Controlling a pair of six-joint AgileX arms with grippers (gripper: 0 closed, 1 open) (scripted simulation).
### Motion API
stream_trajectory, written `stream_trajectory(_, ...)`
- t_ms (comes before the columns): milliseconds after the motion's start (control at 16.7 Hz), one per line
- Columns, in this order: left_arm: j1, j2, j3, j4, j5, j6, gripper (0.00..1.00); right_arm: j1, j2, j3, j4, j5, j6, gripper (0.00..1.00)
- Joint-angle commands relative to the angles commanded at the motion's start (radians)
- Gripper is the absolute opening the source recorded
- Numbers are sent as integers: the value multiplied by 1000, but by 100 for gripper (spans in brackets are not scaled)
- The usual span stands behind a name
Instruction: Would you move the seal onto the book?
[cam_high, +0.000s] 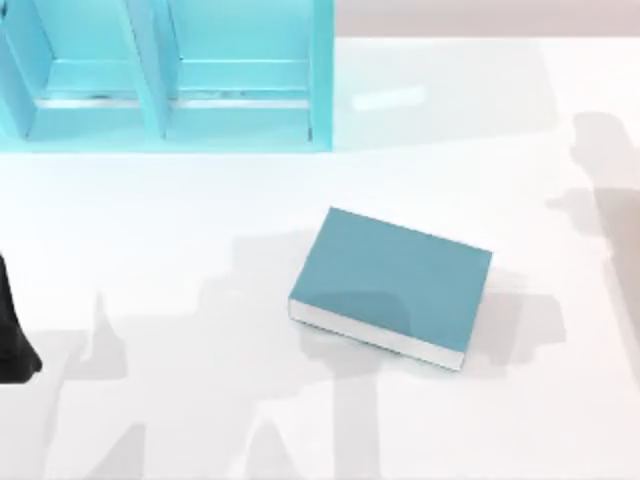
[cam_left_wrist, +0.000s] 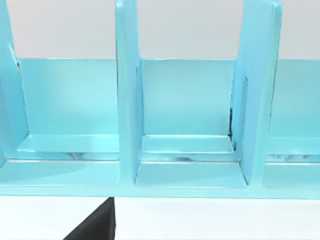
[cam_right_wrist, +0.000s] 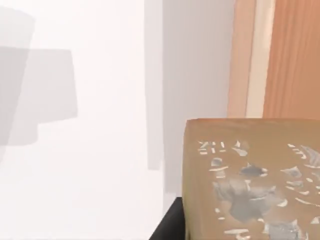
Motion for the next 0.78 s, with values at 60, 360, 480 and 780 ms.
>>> stream_trajectory(60,0,0,0,0,0,0,100,9,-6,-1,-12,6,8,0)
stream_trajectory(360,0,0,0,0,0,0,100,8,0,2,-12,4,11,0)
stream_trajectory(480,0,0,0,0,0,0,100,43,29,28,-5,4,32,0)
stream_trajectory(780,0,0,0,0,0,0,100,253,193,137,35,5,227,0)
